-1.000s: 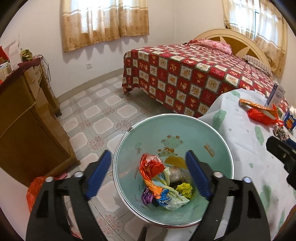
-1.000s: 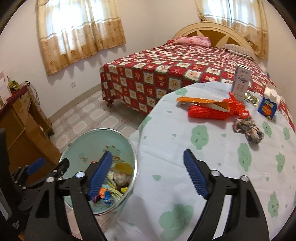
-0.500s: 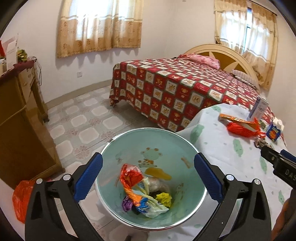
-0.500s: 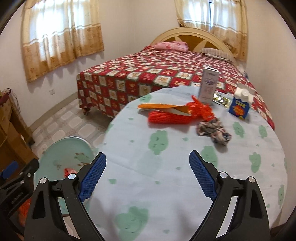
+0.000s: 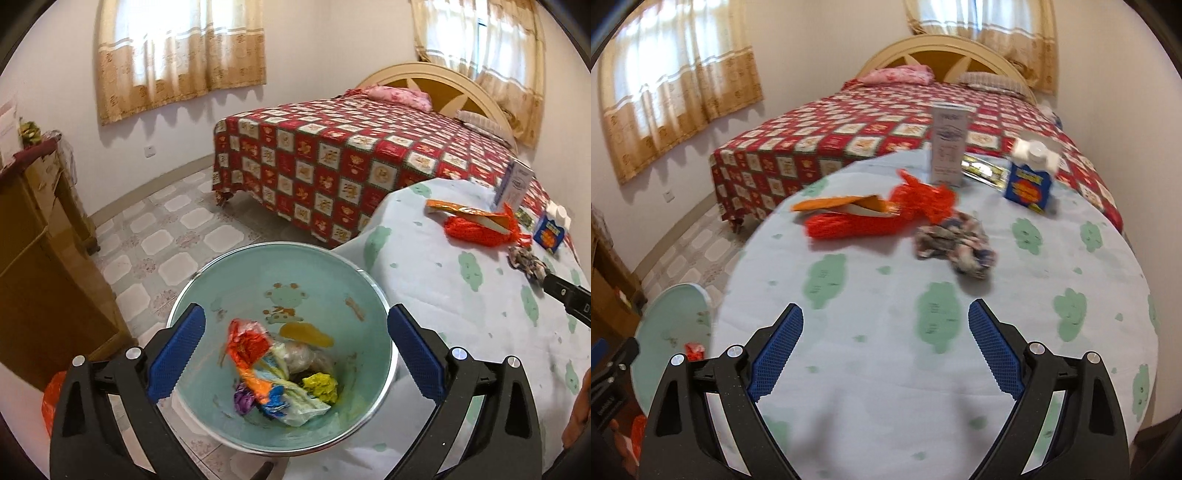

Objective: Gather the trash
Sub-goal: 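Move both open tools back to the table toward the checked cloth rag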

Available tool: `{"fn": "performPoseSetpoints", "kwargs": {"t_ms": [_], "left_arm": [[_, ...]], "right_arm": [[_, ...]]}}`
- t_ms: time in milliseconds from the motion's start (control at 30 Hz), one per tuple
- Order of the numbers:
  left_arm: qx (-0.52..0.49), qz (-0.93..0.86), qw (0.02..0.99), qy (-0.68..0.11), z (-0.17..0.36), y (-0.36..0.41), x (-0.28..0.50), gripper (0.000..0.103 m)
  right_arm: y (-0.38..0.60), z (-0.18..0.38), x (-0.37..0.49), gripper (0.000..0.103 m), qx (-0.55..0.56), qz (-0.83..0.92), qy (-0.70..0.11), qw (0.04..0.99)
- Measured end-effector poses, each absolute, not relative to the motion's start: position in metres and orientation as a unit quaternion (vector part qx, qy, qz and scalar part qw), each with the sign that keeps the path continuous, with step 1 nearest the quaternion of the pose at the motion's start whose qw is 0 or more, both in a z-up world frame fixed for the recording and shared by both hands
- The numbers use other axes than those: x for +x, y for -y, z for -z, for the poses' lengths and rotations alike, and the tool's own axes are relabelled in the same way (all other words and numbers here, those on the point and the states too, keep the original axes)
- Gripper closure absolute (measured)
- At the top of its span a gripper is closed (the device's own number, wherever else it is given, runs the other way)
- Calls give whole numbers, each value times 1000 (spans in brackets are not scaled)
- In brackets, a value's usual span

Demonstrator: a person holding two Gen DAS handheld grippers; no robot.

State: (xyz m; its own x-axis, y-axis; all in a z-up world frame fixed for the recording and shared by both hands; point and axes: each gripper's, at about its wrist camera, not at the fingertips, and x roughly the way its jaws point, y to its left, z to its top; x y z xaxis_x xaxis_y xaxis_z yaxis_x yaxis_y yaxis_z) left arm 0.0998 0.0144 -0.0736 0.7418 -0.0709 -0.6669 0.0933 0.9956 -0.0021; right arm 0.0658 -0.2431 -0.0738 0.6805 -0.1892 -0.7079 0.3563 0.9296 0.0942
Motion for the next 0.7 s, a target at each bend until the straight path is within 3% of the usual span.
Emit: {"fn": "performPoseSetpoints", "kwargs": {"t_ms": [233,367,633,700], "left_arm": [[38,88,927,-364,75,26,107,6],[50,103,922,-371,78,45,113,6],[68,113,917,-378,80,67,131,7],[75,114,916,-377,78,72,136,7]], "right_arm": [[305,85,57,16,164,187,-379,891],[334,89,61,22,174,187,-383,888],[346,99,122,22,142,146,-408,890],[345,104,134,28,129,149,-415,888]]}}
